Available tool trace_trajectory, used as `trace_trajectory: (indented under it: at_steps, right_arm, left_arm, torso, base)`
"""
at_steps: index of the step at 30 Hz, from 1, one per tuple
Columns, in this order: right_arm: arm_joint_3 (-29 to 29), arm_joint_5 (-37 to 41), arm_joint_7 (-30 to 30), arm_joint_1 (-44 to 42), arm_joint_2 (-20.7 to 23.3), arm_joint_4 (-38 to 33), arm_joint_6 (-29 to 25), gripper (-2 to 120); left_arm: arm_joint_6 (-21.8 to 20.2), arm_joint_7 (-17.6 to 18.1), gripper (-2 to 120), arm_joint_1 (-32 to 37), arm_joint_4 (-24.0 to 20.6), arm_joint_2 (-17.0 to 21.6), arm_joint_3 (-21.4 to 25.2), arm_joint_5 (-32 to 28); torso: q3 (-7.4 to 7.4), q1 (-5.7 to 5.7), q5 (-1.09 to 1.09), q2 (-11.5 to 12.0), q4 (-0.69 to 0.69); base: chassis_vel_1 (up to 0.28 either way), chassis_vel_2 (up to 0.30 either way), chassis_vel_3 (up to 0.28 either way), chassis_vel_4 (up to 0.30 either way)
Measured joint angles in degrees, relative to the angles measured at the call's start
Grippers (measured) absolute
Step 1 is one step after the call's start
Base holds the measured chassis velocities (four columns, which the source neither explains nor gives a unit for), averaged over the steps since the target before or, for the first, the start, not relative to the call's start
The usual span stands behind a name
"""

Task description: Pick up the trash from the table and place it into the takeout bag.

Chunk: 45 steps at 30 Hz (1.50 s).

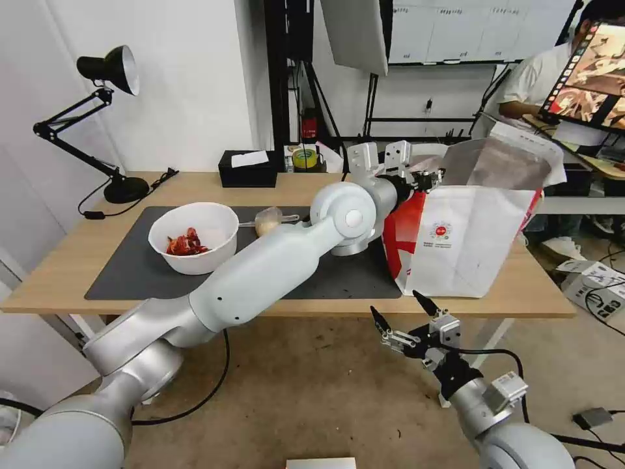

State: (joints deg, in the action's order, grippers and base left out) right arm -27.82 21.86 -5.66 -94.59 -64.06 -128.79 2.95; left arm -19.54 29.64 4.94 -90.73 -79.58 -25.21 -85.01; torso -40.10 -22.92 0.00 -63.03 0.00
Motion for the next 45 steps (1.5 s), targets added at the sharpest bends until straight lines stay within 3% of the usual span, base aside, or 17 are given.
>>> trace_trajectory:
  at_steps: [2, 9, 10, 18, 22, 27, 28, 31, 33, 35, 45]
  right_arm:
    - [0.0, 0.0, 0.0, 0.0, 0.1, 0.0, 0.0, 100]
    - [0.1, 0.1, 0.0, 0.3, 0.3, 0.1, 0.1, 100]
    - [0.2, 0.2, 0.0, 0.4, 0.3, 0.1, 0.1, 100]
    - [0.2, 0.5, 0.2, 0.9, 0.7, 0.2, 0.2, 100]
    - [0.2, 1.0, 0.3, 1.2, 0.8, 0.1, 0.2, 100]
    - [-0.1, 2.4, 0.5, 1.7, 1.0, -0.1, 0.2, 100]
    - [-0.1, 2.4, 0.5, 1.7, 1.0, -0.1, 0.2, 100]
    - [0.8, 3.1, 1.4, 2.4, 1.0, 0.3, -1.5, 100]
    - [0.9, 3.1, 1.5, 2.5, 1.0, 0.4, -1.8, 100]
    - [1.4, 3.1, 2.1, 2.9, 1.0, 0.6, -2.8, 100]
    - [3.0, 3.0, 2.9, 3.9, 1.2, 1.2, -3.7, 100]
  left_arm:
    - [0.0, 0.0, 75, 0.4, -0.5, 0.5, 0.5, 0.1]
    - [0.5, 0.0, 95, 0.7, -3.0, 2.6, 1.9, 0.2]
    - [0.6, 0.0, 101, 0.7, -3.5, 3.0, 2.2, 0.2]
    - [1.8, -0.1, 113, 0.5, -6.1, 4.3, 3.7, -0.6]
    - [2.7, 0.3, 115, 1.3, -7.9, 5.7, 3.9, -0.7]
    - [7.6, -0.4, 112, 5.4, -14.1, 12.8, 5.2, 1.7]
    - [7.6, -0.4, 112, 5.4, -14.1, 12.8, 5.2, 1.7]
    - [10.6, -5.2, 105, 10.6, -20.1, 21.7, 8.1, 7.1]
    - [10.7, -5.7, 104, 11.5, -20.8, 22.8, 8.6, 7.5]
    - [10.9, -7.8, 101, 15.6, -23.1, 26.6, 11.7, 9.1]
    - [11.6, -13.7, 100, 30.3, -27.4, 32.0, 22.0, 14.0]
  torso:
    - [0.00, 0.00, 0.00, 0.0, 0.00]
    - [0.00, 0.00, 0.00, 0.0, 0.00]
    - [0.00, 0.00, 0.00, 0.0, 0.01]
    - [0.00, 0.00, 0.00, 0.0, 0.00]
    - [0.00, 0.00, 0.00, 0.0, -0.01]
    - [0.00, 0.00, -0.01, 0.0, 0.00]
    - [0.00, 0.00, -0.01, 0.0, 0.00]
    - [0.00, 0.00, -0.01, 0.0, 0.01]
    - [0.00, 0.00, -0.01, 0.0, 0.00]
    - [0.00, 0.00, -0.02, 0.0, 0.01]
    - [0.00, 0.01, -0.02, 0.0, 0.01]
  base:
    - [0.000, 0.000, 0.000, 0.000]
    - [0.000, 0.000, 0.000, 0.000]
    - [0.000, 0.000, 0.000, 0.000]
    - [0.000, 0.000, 0.000, 0.000]
    - [0.000, 0.000, 0.000, 0.000]
    - [0.000, 0.000, 0.000, 0.000]
    - [0.000, 0.000, 0.000, 0.000]
    - [0.000, 0.000, 0.000, 0.000]
    - [0.000, 0.000, 0.000, 0.000]
    - [0.000, 0.000, 0.000, 0.000]
    - [0.000, 0.000, 0.000, 0.000]
